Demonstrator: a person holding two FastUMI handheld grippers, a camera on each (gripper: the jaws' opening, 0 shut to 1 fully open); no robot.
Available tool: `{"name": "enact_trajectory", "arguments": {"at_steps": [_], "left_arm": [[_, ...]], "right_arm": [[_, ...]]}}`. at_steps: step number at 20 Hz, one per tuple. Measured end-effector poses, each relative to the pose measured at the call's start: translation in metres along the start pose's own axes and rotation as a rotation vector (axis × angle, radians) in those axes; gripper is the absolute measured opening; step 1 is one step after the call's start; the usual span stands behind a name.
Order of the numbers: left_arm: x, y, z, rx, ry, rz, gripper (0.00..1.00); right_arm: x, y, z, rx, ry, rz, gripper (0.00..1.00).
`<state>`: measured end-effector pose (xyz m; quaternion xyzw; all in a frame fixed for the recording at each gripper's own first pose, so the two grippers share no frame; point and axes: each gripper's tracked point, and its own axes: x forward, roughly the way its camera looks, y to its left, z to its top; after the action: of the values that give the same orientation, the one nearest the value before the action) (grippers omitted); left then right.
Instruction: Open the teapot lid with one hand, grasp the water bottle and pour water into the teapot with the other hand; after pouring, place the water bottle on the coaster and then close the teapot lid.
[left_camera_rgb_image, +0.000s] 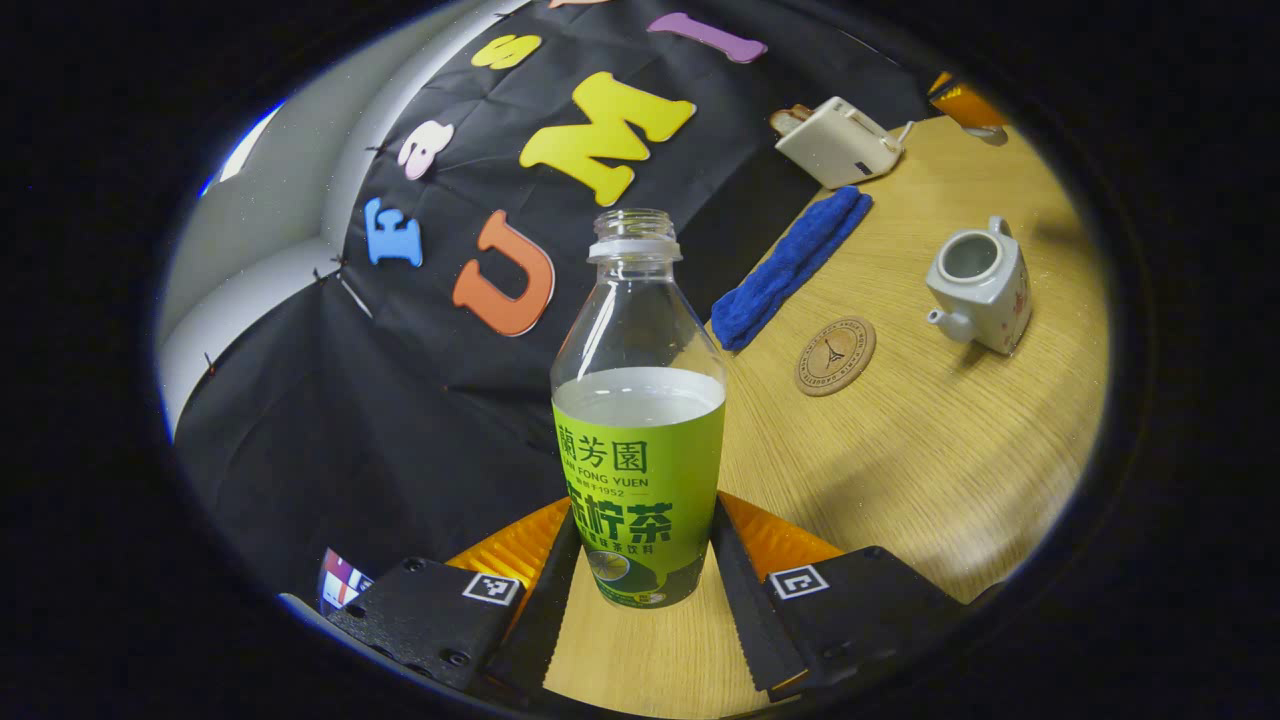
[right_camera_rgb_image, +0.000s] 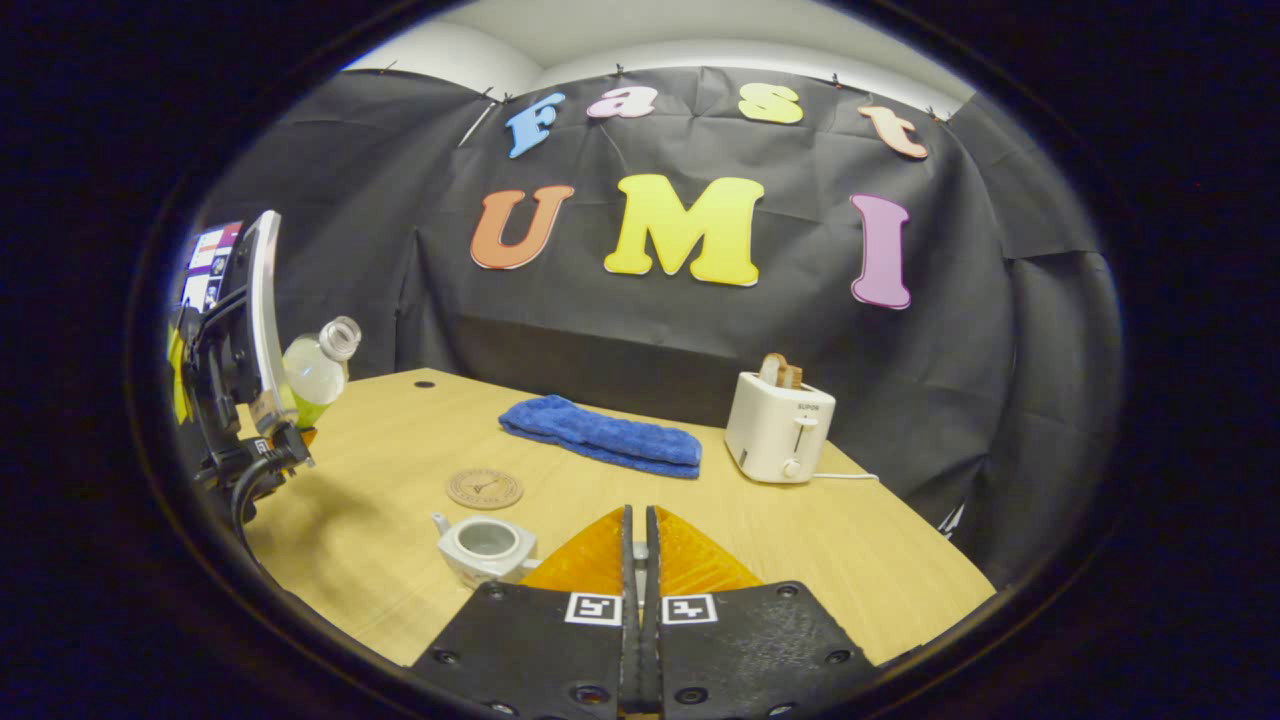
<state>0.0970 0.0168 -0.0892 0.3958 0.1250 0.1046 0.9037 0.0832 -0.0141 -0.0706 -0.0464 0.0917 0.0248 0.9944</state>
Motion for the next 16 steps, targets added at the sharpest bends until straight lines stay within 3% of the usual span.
{"name": "enact_trajectory", "arguments": {"at_steps": [4,7,10,16], "left_arm": [[-0.006,-0.005,0.001,-0.179,-0.033,-0.058,0.75],[-0.012,-0.01,0.007,-0.238,-0.084,-0.119,0.75],[-0.014,-0.016,0.009,-0.322,-0.091,-0.196,0.75],[-0.005,-0.003,0.011,-0.492,-0.138,-0.234,0.75]], "right_arm": [[0.006,0.034,0.014,0.019,-0.007,0.07,0.0],[0.01,0.054,0.014,0.04,0.007,0.105,0.0],[0.013,0.064,0.013,0.044,0.011,0.107,0.0],[0.009,0.07,0.01,0.062,0.014,0.11,0.0]]}}
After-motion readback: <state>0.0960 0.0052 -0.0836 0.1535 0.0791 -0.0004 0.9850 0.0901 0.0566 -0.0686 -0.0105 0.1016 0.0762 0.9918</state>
